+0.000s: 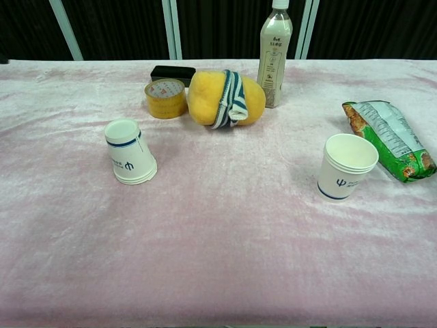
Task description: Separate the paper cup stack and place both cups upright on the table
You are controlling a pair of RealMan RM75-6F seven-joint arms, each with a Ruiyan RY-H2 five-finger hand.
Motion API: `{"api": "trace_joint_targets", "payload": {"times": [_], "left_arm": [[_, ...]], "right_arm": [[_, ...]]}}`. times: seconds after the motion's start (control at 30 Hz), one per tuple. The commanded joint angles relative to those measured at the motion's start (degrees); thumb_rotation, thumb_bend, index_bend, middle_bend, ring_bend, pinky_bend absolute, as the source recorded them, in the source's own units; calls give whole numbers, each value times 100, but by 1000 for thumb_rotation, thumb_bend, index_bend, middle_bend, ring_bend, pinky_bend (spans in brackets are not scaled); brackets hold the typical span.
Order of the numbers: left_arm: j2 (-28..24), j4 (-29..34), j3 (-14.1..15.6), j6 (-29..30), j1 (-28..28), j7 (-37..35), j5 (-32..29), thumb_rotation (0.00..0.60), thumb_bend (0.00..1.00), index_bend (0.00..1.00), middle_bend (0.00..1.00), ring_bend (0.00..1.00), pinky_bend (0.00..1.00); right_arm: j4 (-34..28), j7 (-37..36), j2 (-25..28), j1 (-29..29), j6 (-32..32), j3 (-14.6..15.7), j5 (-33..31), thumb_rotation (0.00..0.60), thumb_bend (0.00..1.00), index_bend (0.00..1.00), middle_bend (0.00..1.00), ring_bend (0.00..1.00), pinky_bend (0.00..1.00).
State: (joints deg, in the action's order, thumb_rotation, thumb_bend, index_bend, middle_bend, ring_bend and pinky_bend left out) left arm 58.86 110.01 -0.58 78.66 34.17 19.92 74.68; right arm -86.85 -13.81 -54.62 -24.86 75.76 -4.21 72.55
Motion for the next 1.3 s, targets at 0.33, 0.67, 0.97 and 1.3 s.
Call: {"api": "trace_joint_targets", "payload": {"times": [0.33, 0.67, 0.97, 1.3], "left_arm": [[323, -2157, 789, 1852, -2072, -2392, 1012, 600, 107, 80, 112, 0, 179], [511, -2869, 683, 1426, -2269, -3044, 957, 600, 108, 84, 112, 0, 124], [527, -2768, 502, 1179, -2240, -2747, 1030, 600, 108, 84, 112, 0, 127], [472, -2576, 329, 1093, -2279, -2602, 1101, 600, 108, 92, 112, 0, 127]], "right_arm": [[1180, -197, -907, 1483, 1651, 661, 1194, 600, 153, 100, 0, 89, 198], [1080, 141, -1094, 1776, 1784, 858, 1645, 600, 153, 91, 0, 90, 198], [1039, 40, -1012, 1848, 1656, 749, 1633, 600, 153, 89, 0, 90, 198], [819, 217, -927, 1791, 1487, 674, 1798, 600, 153, 87, 0, 90, 198]]}}
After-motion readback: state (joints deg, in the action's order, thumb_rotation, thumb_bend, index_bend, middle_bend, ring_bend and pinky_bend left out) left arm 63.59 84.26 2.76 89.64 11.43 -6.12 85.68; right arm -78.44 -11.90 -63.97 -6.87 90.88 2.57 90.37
